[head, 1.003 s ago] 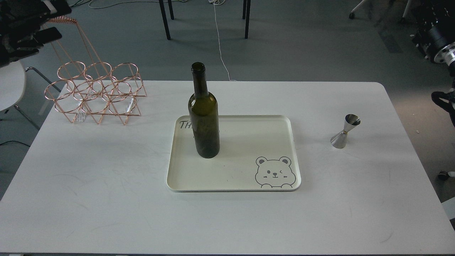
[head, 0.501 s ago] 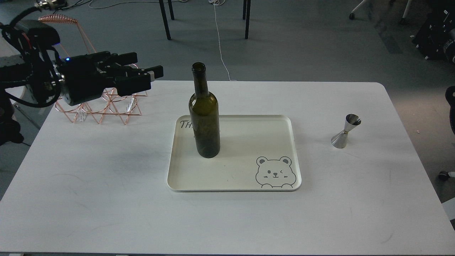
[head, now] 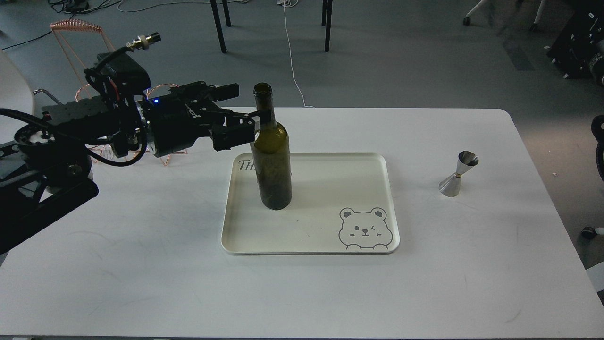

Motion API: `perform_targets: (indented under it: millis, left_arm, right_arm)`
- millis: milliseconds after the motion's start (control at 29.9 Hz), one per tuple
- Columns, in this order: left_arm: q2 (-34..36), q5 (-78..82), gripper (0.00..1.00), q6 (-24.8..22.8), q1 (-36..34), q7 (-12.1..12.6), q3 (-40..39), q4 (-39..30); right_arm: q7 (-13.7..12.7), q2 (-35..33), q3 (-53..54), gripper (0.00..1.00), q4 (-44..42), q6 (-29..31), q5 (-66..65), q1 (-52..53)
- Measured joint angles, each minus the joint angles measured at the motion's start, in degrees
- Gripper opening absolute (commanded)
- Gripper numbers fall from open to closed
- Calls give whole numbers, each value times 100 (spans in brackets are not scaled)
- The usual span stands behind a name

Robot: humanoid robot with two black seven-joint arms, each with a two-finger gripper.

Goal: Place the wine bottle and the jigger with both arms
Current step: 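Reach the left gripper to the green wine bottle and grasp its neck, then lift the wine bottle with the left gripper toward the copper rack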

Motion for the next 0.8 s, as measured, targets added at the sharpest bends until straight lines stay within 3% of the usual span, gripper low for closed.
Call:
perform_targets:
  millis: [234, 368, 434, 535, 635, 802]
  left_arm:
    - [-446, 321, 88, 43, 146, 29, 21, 219]
    - [-643, 339, 84, 106, 165, 219, 19, 258]
    - [-726, 340, 75, 125, 166, 320, 14, 307]
    - [-799, 341, 51, 157, 165, 380, 12, 397]
    - [-779, 342, 34, 173, 137, 388, 11, 418]
    - [-593, 326, 16, 173, 111, 375, -1, 389]
  right_arm:
    - [0, 3, 39, 97, 0, -1, -1, 0]
    - [0, 0, 39, 97, -3, 0, -2, 8]
    - [0, -4, 36, 97, -6, 0, -2, 8]
    - [0, -7, 32, 97, -8, 0, -3, 8]
    - [0, -7, 31, 97, -3, 0, -3, 8]
    - [0, 0, 37, 97, -1, -8, -3, 8]
